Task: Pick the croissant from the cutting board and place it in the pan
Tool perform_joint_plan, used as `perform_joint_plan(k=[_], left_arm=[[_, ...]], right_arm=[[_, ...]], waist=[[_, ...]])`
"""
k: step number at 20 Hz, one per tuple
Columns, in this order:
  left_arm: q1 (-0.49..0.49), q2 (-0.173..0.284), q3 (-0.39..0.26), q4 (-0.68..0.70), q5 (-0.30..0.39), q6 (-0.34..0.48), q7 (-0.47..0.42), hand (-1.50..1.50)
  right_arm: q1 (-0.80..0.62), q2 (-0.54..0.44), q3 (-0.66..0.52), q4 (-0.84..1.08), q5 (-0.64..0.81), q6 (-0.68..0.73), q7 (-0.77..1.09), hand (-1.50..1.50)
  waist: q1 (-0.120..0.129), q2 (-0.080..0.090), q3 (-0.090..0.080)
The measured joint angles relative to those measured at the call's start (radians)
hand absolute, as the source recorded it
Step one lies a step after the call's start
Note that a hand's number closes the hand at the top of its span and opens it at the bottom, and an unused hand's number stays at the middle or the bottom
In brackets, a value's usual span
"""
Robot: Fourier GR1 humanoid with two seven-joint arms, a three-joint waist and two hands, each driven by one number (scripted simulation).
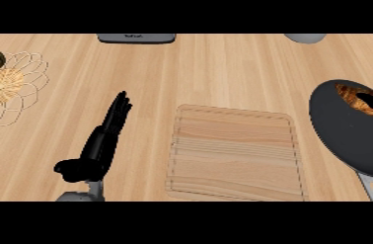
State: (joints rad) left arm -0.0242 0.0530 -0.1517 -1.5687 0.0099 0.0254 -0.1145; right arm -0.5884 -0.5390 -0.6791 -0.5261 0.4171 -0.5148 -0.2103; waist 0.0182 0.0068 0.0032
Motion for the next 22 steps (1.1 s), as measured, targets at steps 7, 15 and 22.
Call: perform_joint_plan(k=[7, 15, 22], left_arm=[[0.007, 0.012, 0.023, -0.017, 0.010, -0.006, 0.017, 0.00], [0.012, 0.001, 0.026, -0.004, -0.003, 0.008, 0.007, 0.00], [0.031, -0.009, 0.011, -0.033, -0.019, 0.008, 0.013, 0.00]], right_arm=[[0.094, 0.018, -0.100, -0.090, -0.197, 0.157, -0.115, -1.50], [0.362, 0.115, -0.102, -0.406, -0.358, 0.445, -0.124, -1.50], [0.604, 0.232, -0.075, -0.728, -0.425, 0.525, -0.105, -1.50]], waist=[[-0.023, -0.009, -0.003], [-0.043, -0.015, -0.005], [-0.030, -0.010, -0.004]])
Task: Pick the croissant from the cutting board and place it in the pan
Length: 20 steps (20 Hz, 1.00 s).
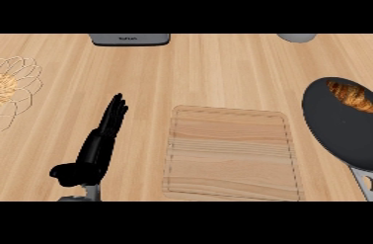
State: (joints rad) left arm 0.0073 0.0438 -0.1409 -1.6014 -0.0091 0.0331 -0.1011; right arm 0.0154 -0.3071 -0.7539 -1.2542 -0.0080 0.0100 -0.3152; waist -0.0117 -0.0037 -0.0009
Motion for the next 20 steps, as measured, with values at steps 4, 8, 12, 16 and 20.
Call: perform_joint_plan(k=[4, 8, 12, 16, 20], left_arm=[[-0.023, -0.001, 0.012, -0.010, 0.000, -0.001, 0.029, 0.00], [-0.001, 0.000, 0.011, -0.039, -0.002, -0.011, 0.036, 0.00], [-0.022, -0.011, 0.016, -0.017, -0.013, -0.008, 0.033, 0.00], [-0.028, -0.012, 0.025, 0.015, -0.014, -0.019, 0.010, 0.00], [-0.048, -0.015, 0.040, 0.031, -0.011, -0.025, 0.009, 0.00]], right_arm=[[0.083, 0.035, 0.012, -0.119, -0.016, 0.011, 0.031, -1.50], [0.161, 0.078, 0.025, -0.209, -0.017, 0.020, 0.039, -1.50], [0.192, 0.103, 0.044, -0.241, 0.007, 0.008, 0.036, -1.50], [0.226, 0.120, 0.046, -0.295, 0.030, -0.009, 0.061, -1.50], [0.220, 0.123, 0.061, -0.291, 0.062, -0.027, 0.061, -1.50]], waist=[[0.004, 0.002, 0.000], [0.007, 0.002, 0.001], [0.008, 0.003, 0.001], [0.008, 0.003, 0.001], [0.009, 0.003, 0.001]])
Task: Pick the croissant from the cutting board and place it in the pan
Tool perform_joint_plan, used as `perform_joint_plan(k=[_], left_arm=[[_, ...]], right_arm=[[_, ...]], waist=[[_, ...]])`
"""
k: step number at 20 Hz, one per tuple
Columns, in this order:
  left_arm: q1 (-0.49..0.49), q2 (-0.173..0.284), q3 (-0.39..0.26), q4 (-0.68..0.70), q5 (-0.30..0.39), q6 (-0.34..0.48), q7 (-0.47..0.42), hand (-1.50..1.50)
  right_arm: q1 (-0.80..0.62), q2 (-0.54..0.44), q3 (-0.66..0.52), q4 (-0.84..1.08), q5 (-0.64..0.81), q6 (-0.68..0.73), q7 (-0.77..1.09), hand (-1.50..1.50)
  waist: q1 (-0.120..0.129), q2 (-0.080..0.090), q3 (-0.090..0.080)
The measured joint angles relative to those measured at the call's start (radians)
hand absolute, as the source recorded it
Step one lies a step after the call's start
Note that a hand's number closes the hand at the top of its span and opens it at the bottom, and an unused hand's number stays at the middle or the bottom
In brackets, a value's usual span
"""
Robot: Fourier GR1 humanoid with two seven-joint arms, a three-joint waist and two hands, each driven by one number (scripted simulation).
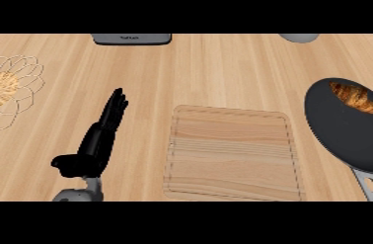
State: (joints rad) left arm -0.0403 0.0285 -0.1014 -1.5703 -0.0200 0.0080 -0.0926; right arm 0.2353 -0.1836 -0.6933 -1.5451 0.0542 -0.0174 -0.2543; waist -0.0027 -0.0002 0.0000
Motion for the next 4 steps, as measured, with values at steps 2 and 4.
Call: perform_joint_plan(k=[2, 4], left_arm=[[0.017, -0.003, -0.008, -0.009, -0.005, -0.003, -0.005, 0.00], [0.029, 0.001, -0.006, -0.014, -0.005, -0.010, -0.011, 0.00]], right_arm=[[0.000, 0.003, 0.004, -0.005, 0.019, -0.015, 0.002, -1.50], [0.012, 0.018, 0.011, -0.043, 0.042, -0.036, 0.013, -1.50]], waist=[[0.001, 0.000, 0.000], [0.001, 0.000, 0.000]])
